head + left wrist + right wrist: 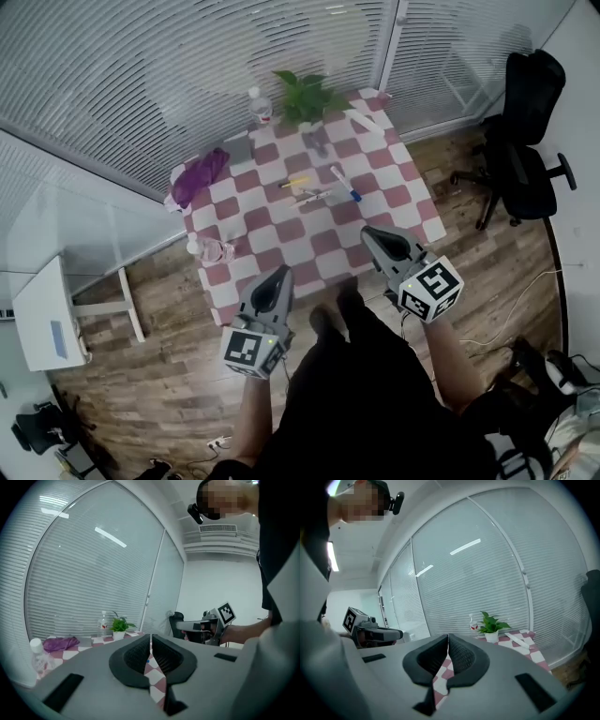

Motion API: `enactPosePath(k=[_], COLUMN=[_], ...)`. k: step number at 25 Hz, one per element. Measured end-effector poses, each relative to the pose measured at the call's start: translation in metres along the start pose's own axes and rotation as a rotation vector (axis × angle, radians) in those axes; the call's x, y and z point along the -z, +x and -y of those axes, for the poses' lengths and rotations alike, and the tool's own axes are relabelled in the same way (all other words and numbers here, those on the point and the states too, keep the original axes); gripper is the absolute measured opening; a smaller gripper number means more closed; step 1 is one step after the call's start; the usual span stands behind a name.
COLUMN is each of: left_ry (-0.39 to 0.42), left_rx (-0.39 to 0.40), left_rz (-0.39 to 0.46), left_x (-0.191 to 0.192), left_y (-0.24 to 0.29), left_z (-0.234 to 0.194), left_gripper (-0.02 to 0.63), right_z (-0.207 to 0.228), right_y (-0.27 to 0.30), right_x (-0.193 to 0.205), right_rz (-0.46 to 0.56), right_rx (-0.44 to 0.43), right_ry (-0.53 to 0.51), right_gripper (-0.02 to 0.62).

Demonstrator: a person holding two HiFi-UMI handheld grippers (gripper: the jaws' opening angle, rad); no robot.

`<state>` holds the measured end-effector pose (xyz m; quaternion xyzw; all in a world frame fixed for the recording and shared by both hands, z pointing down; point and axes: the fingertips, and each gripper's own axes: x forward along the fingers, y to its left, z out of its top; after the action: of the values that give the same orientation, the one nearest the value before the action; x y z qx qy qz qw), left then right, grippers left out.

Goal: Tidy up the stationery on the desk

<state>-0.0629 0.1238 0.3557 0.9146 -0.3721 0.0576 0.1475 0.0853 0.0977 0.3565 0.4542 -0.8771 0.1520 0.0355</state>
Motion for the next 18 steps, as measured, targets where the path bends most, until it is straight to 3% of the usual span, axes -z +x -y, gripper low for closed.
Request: enactPosePath(k=[5, 9, 18], left_ry=[0.002, 0.038, 0.021], left_rx=[-0.041, -0.054, -0.112], left_rz=[0.030, 0.016, -0.003], left_x=[-0.034, -0.036, -0.046], left_y=[0.045, 0.076, 0.120], left_z=[-0.011, -0.015, -0.017], left_gripper=[0.043, 0.043, 0.043], right_z=[0.043, 0.075, 0.123], right_y=[0.032, 0.047, 0.074], right_x=[-0.011, -0.009, 0.013], right_rz=[-0.041, -0.079, -0.157], right_rx=[-0.035, -0.057, -0.100], right_ry=[-0.032, -0.023, -0.013], right_gripper=[0.023, 0.023, 0.023])
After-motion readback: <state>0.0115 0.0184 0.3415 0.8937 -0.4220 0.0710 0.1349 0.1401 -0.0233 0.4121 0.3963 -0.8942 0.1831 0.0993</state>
